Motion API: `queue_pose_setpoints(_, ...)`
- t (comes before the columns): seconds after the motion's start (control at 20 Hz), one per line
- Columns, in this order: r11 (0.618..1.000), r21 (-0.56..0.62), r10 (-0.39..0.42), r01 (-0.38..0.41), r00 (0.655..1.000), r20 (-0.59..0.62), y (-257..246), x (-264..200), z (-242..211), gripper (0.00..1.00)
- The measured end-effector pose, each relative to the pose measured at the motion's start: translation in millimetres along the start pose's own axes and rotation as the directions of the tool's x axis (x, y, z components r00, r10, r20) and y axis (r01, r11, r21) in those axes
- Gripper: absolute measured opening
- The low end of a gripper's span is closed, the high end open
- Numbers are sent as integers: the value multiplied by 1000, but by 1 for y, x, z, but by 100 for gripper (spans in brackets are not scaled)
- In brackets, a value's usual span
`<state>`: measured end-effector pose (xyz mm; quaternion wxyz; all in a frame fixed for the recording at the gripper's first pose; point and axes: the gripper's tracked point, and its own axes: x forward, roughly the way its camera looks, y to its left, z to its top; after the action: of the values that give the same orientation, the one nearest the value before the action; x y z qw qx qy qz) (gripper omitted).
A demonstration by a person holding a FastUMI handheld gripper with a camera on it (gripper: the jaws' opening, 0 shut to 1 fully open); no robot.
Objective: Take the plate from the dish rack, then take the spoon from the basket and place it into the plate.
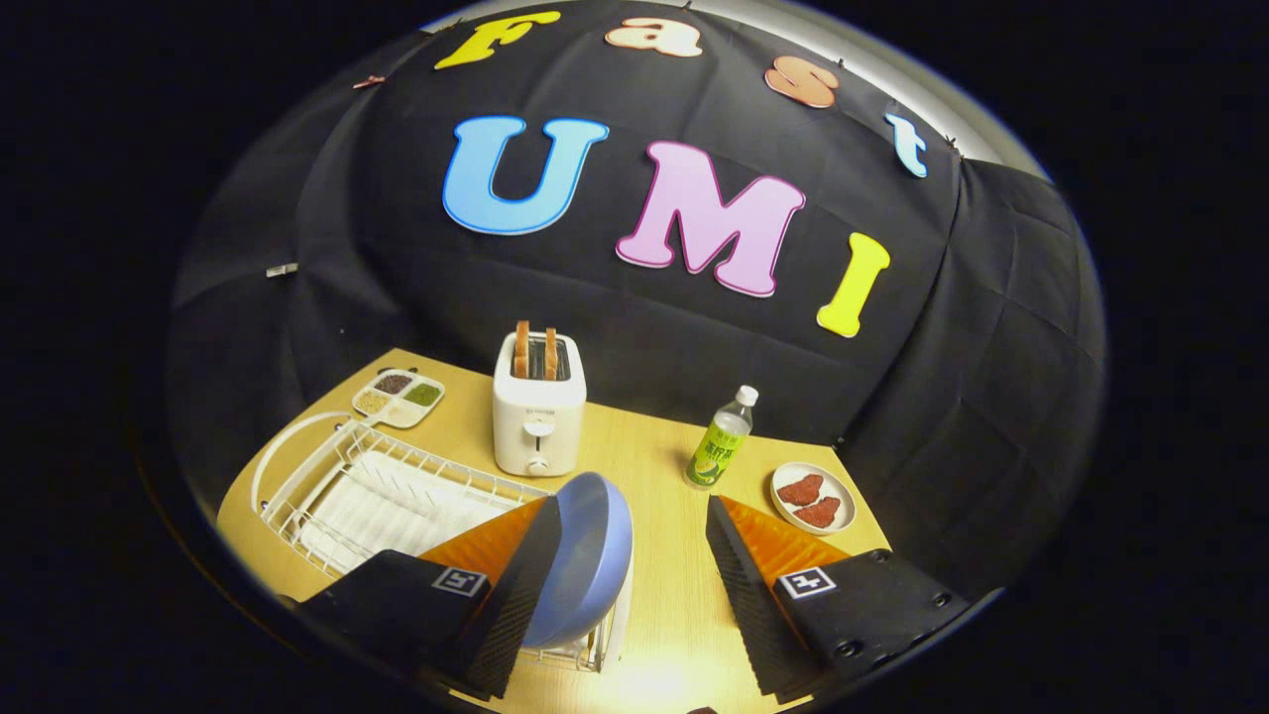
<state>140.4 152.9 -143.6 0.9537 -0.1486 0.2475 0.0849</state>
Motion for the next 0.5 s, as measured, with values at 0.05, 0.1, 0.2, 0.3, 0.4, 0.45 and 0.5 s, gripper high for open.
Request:
queue_pose_setpoints(0.05, 1000, 10, -6, 6, 999, -35, 0, 11, -9, 87)
queue_pose_setpoints(0.1, 1000, 23, -14, 15, 997, -74, -1, 19, -18, 84)
queue_pose_setpoints(0.2, 997, 70, -13, 23, 990, -138, -1, 29, -32, 79)
queue_pose_setpoints(0.3, 994, 108, 3, 18, 982, -188, 7, 36, -43, 72)
queue_pose_setpoints(0.4, 992, 127, 18, 10, 976, -215, 11, 44, -48, 57)
queue_pose_setpoints(0.45, 990, 139, 30, 3, 973, -230, 15, 47, -52, 46)
queue_pose_setpoints(0.5, 988, 151, 34, 4, 967, -251, 18, 48, -55, 42)
